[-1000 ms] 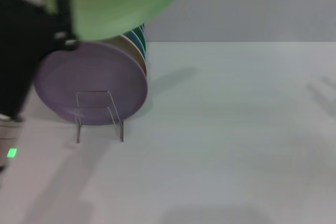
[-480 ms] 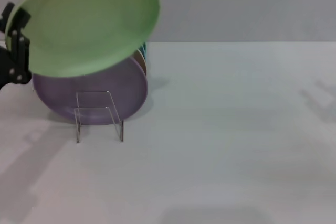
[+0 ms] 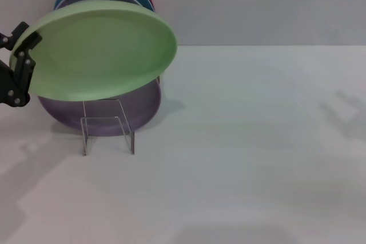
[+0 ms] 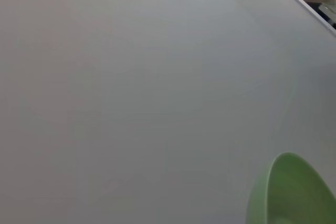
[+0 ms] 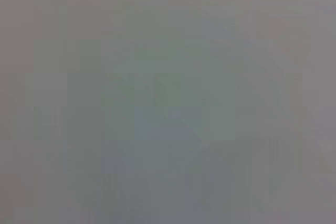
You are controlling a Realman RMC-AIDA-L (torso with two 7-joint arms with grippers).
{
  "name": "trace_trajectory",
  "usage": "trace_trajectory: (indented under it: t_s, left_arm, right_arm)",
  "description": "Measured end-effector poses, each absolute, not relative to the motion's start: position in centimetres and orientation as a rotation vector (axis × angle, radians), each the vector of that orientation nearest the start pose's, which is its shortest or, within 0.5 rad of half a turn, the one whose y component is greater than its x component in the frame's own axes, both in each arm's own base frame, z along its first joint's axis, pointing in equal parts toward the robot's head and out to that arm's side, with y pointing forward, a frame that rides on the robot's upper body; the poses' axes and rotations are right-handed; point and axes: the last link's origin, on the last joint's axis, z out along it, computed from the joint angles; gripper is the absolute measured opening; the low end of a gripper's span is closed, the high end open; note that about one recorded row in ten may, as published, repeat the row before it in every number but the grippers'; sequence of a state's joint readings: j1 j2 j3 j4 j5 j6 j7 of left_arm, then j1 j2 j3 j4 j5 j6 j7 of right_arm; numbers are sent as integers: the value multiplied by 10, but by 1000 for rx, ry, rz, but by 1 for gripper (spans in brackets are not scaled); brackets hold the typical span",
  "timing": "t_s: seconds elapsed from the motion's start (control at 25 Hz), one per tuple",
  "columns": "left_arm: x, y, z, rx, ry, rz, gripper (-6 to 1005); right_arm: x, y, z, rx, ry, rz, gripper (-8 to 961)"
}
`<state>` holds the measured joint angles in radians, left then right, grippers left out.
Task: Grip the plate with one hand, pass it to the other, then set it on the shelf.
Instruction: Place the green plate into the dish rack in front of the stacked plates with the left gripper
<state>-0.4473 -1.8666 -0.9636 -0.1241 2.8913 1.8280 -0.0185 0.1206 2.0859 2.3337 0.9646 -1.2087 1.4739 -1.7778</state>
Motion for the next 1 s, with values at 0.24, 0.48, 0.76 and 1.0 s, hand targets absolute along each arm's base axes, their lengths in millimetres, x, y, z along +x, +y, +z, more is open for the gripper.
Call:
trace_trajectory:
  t_s: [0.24, 0.48, 0.76, 1.0]
  left_arm:
    - [-277, 302, 67, -1859, 450, -942, 80]
    - [-281, 305, 67, -1894, 451, -902, 80]
    - [-283, 307, 63, -1923, 477, -862, 81]
    - [-287, 311, 56, -1948, 446, -812, 81]
  right_arm:
    - [289, 281, 112, -2007, 487, 1132, 603]
    - [287, 279, 108, -2026, 467, 1127, 603]
    - [285, 279, 106, -2041, 454, 1128, 603]
    - [284, 278, 106, -2047, 448, 1131, 603]
